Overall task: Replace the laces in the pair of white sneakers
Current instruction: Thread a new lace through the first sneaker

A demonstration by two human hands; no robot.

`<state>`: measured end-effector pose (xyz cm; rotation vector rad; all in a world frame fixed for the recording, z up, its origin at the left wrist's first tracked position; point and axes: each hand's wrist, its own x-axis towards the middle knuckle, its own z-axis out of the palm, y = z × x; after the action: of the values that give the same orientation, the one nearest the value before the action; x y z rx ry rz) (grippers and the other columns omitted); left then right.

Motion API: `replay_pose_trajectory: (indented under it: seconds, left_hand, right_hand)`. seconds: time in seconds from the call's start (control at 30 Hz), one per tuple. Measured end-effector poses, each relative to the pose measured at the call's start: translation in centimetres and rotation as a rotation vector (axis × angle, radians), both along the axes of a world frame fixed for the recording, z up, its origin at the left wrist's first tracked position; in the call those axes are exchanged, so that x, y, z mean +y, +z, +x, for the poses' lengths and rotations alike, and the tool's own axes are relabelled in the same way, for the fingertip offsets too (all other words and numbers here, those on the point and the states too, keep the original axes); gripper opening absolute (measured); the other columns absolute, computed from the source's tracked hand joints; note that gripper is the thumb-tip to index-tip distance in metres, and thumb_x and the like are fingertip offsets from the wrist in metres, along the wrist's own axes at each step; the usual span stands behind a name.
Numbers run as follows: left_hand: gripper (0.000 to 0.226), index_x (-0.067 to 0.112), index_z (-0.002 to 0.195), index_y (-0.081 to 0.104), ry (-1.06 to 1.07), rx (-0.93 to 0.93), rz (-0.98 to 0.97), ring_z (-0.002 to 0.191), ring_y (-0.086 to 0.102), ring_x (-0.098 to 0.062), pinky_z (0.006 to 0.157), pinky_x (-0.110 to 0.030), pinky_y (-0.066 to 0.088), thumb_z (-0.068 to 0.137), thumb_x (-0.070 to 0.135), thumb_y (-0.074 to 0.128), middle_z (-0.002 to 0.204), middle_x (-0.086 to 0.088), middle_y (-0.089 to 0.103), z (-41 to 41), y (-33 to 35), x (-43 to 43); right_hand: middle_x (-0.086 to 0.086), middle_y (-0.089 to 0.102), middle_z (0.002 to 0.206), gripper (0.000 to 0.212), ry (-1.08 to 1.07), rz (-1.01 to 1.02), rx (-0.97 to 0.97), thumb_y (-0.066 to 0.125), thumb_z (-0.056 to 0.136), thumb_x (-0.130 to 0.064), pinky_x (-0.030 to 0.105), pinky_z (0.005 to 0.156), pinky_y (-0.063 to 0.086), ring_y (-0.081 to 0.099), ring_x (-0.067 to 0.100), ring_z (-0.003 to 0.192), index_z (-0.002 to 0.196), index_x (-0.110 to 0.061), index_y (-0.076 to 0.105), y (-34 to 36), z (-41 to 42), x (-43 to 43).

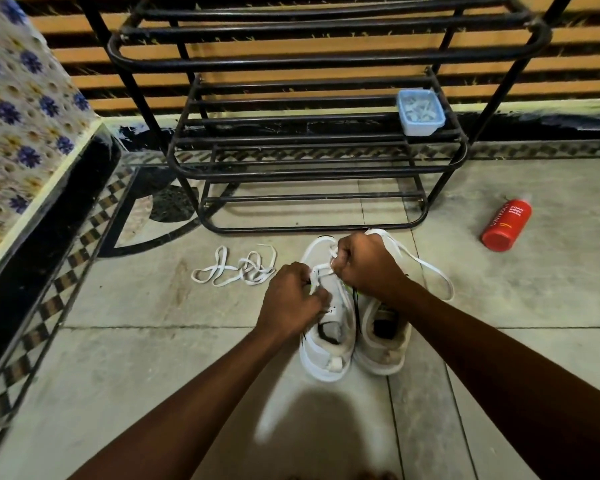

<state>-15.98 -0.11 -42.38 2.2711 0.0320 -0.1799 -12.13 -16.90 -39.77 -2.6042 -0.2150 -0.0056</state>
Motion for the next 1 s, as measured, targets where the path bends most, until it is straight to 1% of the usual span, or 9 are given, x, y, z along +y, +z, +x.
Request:
replay_pose_trajectory:
  seconds: [0.07, 0.2, 0.27, 0.37, 0.47, 0.6, 0.7, 0.83, 1.0]
  left_hand:
    - [0.042, 0.016, 0.097, 0.067, 0.046, 0.009, 0.010, 0.090, 0.064, -0.020, 0.083, -0.040, 0.053, 0.066, 0.043, 0.059, 0.093, 0.001, 0.068, -0.2, 0.0, -0.1]
    - [0.039, 0.017, 0.095, 0.067, 0.115, 0.062, 0.023, 0.086, 0.067, -0.018, 0.076, -0.033, 0.053, 0.066, 0.043, 0.063, 0.087, 0.005, 0.070, 0.2, 0.3, -0.6]
    - [0.030, 0.018, 0.097, 0.068, 0.111, 0.065, 0.070, 0.092, 0.067, -0.020, 0.075, -0.029, 0.049, 0.075, 0.038, 0.069, 0.093, 0.004, 0.071, 0.8, 0.0, -0.7]
    - [0.027, 0.019, 0.107, 0.071, 0.123, 0.066, 0.108, 0.104, 0.066, -0.022, 0.077, -0.025, 0.042, 0.083, 0.033, 0.070, 0.107, 0.001, 0.073, 1.5, -0.5, -0.4]
    - [0.029, 0.018, 0.112, 0.073, 0.120, 0.057, 0.097, 0.109, 0.066, -0.022, 0.083, -0.024, 0.044, 0.086, 0.029, 0.069, 0.113, 0.000, 0.074, 1.6, -0.9, -0.2]
    - [0.023, 0.017, 0.106, 0.074, 0.104, 0.050, 0.074, 0.105, 0.066, -0.023, 0.088, -0.032, 0.052, 0.086, 0.027, 0.067, 0.105, -0.001, 0.074, 1.6, -1.1, 0.1]
    - [0.017, 0.016, 0.099, 0.074, 0.069, 0.031, 0.089, 0.100, 0.066, -0.024, 0.084, -0.034, 0.052, 0.087, 0.024, 0.065, 0.096, -0.002, 0.074, 1.7, -1.1, 0.2]
    - [0.018, 0.020, 0.100, 0.075, 0.047, 0.056, 0.110, 0.102, 0.067, -0.024, 0.082, -0.031, 0.052, 0.087, 0.025, 0.063, 0.100, -0.002, 0.075, 1.8, -0.9, 0.0]
    - [0.021, 0.024, 0.102, 0.075, 0.030, 0.080, 0.137, 0.104, 0.067, -0.028, 0.085, -0.037, 0.055, 0.088, 0.026, 0.059, 0.104, -0.003, 0.076, 1.8, -0.7, -0.1]
  right_hand:
    - [0.011, 0.061, 0.077, 0.009, -0.001, 0.014, -0.005, 0.058, 0.088, -0.010, 0.039, 0.083, 0.048, 0.057, 0.035, 0.078, 0.083, -0.006, 0.064, -0.3, 0.0, 0.1]
    - [0.007, 0.067, 0.094, 0.017, 0.061, 0.010, 0.160, 0.056, 0.086, -0.012, 0.040, 0.088, 0.050, 0.061, 0.030, 0.097, 0.100, -0.019, 0.062, -0.7, 0.2, 0.5]
    - [0.008, 0.066, 0.101, 0.016, 0.083, -0.052, 0.230, 0.058, 0.086, -0.015, 0.039, 0.090, 0.051, 0.060, 0.027, 0.103, 0.099, -0.023, 0.064, -0.8, 0.4, 0.6]
    - [0.007, 0.066, 0.097, 0.012, 0.137, -0.151, 0.245, 0.060, 0.082, -0.012, 0.037, 0.083, 0.055, 0.064, 0.027, 0.098, 0.082, -0.024, 0.059, -0.6, 1.0, 0.8]
    - [0.007, 0.064, 0.099, 0.016, 0.201, -0.241, 0.247, 0.061, 0.083, -0.011, 0.038, 0.080, 0.055, 0.064, 0.029, 0.096, 0.078, -0.025, 0.057, -0.2, 1.4, 1.0]
    - [0.012, 0.053, 0.115, 0.015, 0.288, -0.366, 0.139, 0.053, 0.087, -0.004, 0.040, 0.081, 0.052, 0.053, 0.029, 0.110, 0.098, -0.012, 0.060, -0.7, 1.1, 1.4]
    - [0.013, 0.047, 0.122, 0.017, 0.212, -0.362, 0.088, 0.054, 0.091, -0.006, 0.040, 0.081, 0.052, 0.049, 0.030, 0.115, 0.108, -0.008, 0.059, -1.4, 0.9, 1.6]
    - [0.015, 0.050, 0.123, 0.018, 0.119, -0.237, 0.140, 0.057, 0.093, -0.012, 0.043, 0.092, 0.048, 0.051, 0.032, 0.116, 0.109, -0.004, 0.059, -2.3, 1.1, 1.9]
    - [0.012, 0.055, 0.117, 0.019, -0.008, -0.210, 0.130, 0.059, 0.088, -0.019, 0.046, 0.089, 0.049, 0.053, 0.032, 0.116, 0.104, -0.009, 0.058, -3.5, 0.6, 3.0]
